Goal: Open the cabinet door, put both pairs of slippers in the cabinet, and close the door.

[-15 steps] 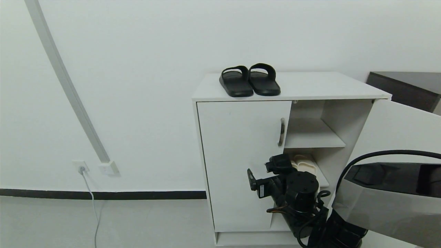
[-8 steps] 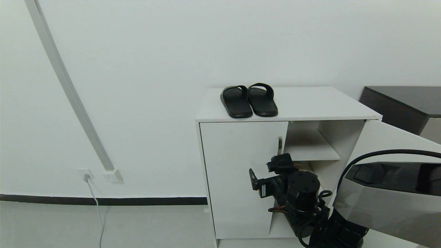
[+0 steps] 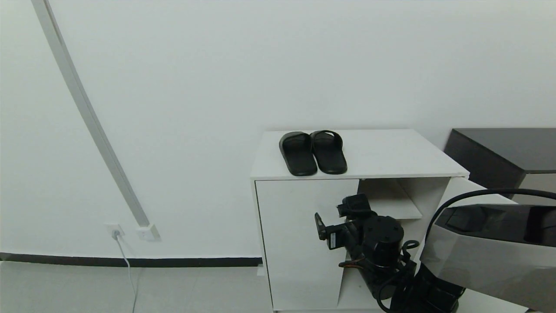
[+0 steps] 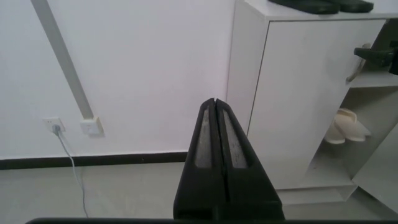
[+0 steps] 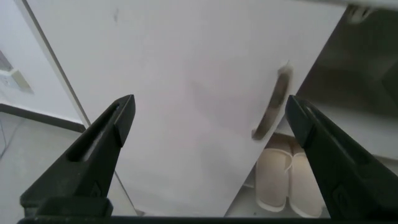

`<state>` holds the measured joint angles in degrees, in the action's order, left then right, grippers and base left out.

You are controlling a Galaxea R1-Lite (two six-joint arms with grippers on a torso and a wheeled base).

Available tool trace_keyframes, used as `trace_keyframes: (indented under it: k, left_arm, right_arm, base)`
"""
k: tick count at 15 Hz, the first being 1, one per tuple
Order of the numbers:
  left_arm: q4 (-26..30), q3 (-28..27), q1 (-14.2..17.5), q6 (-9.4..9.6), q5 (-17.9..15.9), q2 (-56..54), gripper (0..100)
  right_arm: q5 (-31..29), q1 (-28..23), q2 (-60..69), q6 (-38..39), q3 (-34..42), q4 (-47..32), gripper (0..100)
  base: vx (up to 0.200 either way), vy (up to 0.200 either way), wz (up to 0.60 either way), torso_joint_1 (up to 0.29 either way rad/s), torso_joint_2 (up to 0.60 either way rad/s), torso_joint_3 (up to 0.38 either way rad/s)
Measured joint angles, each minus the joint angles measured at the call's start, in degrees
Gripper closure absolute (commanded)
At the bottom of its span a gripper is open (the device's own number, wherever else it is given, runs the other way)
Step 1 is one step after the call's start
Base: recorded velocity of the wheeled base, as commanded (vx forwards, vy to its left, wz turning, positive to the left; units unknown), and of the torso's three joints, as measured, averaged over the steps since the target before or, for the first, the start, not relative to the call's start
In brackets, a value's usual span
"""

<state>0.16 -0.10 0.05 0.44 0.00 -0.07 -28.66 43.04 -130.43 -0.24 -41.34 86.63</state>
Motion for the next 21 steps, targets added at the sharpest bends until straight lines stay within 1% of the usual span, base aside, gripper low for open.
trace_keyframes:
  k: [6,12,16,18,19,20,21]
  left_arm:
    - [-0.02,0.00,0.02,0.00,0.00,0.00,100]
    - [0.02,0.00,0.02,0.00,0.00,0.00,100]
    - [0.02,0.00,0.02,0.00,0.00,0.00,100]
    - [0.02,0.00,0.02,0.07,0.00,0.00,100]
    - [0.02,0.00,0.02,0.07,0.00,0.00,100]
    - [0.02,0.00,-0.02,0.10,0.00,0.00,100]
    - [0.02,0.00,-0.02,0.18,0.00,0.00,100]
  right_arm:
    - [0.01,-0.18,-0.02,0.02,0.50,-0.06,0]
    - [0.55,-0.18,-0.06,-1.15,0.74,0.02,0]
    - [1.73,-1.57,-1.19,-5.78,0.46,3.28,0]
    - [2.15,-1.29,-1.49,-5.99,0.11,3.29,0]
    - [2.56,-1.01,-1.40,-5.91,-0.96,2.85,0]
    - [2.77,-0.79,-1.02,-5.19,-2.93,-0.62,0]
    - [2.83,-0.74,-0.22,-3.25,-5.38,-7.89,0]
  base:
    - [0.000,0.000,0.00,0.256,-0.58,-0.323]
    - [0.000,0.000,0.00,0.187,-0.40,-0.217]
    - [0.000,0.000,0.00,0.012,-0.02,-0.013]
    - [0.000,0.000,0.00,0.000,0.00,0.000]
    - [0.000,0.000,0.00,0.000,0.00,0.000]
    - [0.000,0.000,0.00,0.000,0.00,0.000]
    - [0.000,0.000,0.00,0.000,0.00,0.000]
